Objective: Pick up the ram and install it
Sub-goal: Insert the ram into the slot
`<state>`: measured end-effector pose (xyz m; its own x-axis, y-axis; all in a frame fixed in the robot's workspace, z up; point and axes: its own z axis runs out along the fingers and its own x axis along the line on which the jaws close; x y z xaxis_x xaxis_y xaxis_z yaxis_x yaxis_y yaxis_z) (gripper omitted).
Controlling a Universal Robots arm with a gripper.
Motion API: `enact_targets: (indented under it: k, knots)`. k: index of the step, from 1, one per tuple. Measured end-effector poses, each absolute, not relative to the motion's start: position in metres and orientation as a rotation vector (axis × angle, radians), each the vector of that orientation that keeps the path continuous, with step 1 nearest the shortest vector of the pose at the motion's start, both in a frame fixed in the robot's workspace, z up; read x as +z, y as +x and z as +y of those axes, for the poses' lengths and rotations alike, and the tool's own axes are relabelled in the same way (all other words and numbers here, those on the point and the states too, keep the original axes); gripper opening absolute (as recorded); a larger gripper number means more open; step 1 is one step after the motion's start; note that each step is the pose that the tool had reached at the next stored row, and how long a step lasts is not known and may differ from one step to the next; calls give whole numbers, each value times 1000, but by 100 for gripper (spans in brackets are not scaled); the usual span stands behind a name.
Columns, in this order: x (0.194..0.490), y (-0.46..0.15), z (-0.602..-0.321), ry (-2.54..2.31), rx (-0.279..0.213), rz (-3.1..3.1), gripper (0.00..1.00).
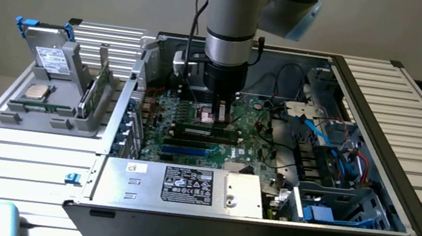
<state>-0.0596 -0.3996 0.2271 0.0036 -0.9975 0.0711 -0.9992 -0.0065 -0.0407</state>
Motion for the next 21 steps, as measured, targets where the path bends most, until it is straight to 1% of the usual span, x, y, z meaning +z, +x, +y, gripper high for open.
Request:
enact_targets:
  k: [16, 21]
  knots:
    - [231, -66, -397, 2216, 143, -2202, 13]
    - [237, -68, -396, 2224, 171, -2199, 13]
